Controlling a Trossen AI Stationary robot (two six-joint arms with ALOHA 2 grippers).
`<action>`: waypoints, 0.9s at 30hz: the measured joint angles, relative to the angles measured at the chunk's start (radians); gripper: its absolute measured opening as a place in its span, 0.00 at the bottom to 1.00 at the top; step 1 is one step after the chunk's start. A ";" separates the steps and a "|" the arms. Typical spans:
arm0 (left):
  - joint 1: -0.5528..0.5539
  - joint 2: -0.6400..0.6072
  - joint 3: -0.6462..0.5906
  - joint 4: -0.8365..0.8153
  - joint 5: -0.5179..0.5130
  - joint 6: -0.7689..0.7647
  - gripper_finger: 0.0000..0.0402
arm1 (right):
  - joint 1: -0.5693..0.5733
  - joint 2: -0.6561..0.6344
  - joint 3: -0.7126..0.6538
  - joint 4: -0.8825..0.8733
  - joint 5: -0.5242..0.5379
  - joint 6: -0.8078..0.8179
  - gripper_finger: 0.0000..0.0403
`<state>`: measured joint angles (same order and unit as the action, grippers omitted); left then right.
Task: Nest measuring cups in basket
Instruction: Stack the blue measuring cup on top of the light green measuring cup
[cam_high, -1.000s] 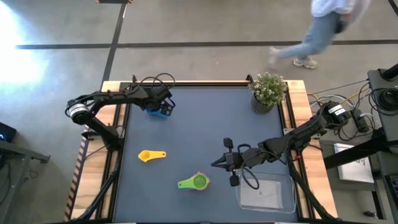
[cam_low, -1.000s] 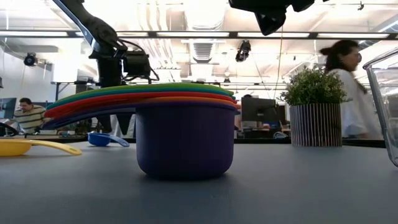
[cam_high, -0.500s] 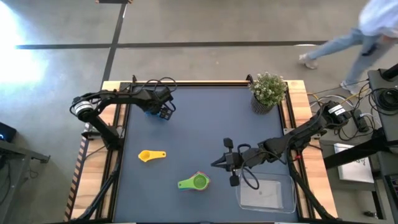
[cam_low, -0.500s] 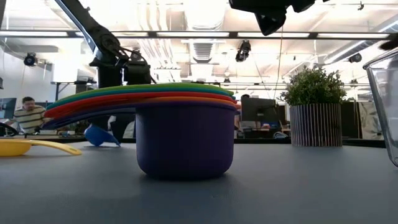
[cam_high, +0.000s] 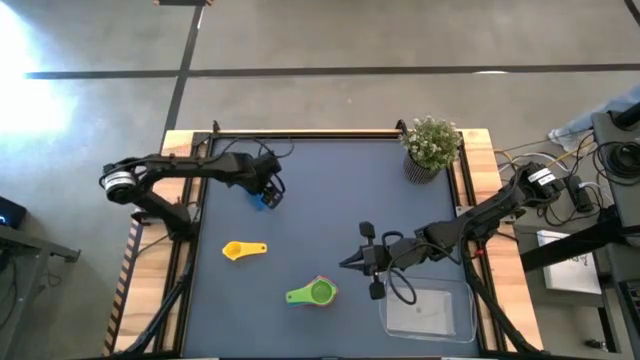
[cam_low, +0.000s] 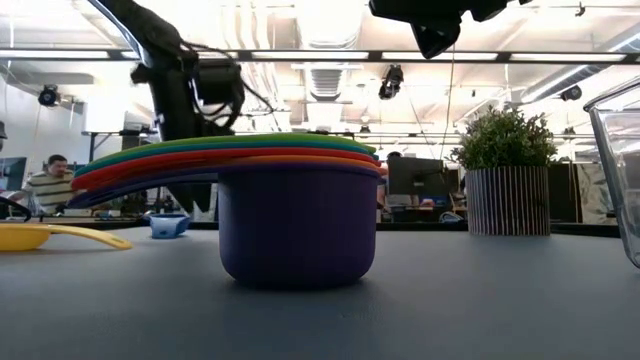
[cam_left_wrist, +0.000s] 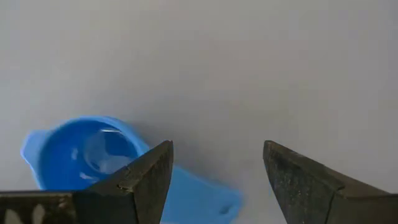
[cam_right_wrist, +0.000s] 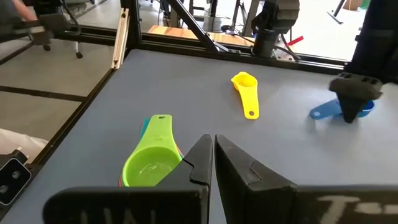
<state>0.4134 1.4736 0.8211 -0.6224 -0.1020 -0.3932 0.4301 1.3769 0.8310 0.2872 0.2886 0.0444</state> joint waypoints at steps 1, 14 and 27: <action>-0.020 -0.008 0.000 -0.004 0.000 0.000 0.58 | 0.000 0.000 0.000 0.001 0.000 0.000 0.02; -0.083 -0.082 0.000 -0.093 -0.238 -0.159 0.58 | 0.000 0.000 0.000 0.001 0.000 0.000 0.02; -0.016 0.063 -0.029 -0.006 -0.236 -0.143 0.58 | 0.000 0.001 -0.001 0.001 0.000 0.008 0.02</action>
<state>0.3974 1.5365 0.7923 -0.6285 -0.3383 -0.5361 0.4297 1.3776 0.8299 0.2886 0.2890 0.0528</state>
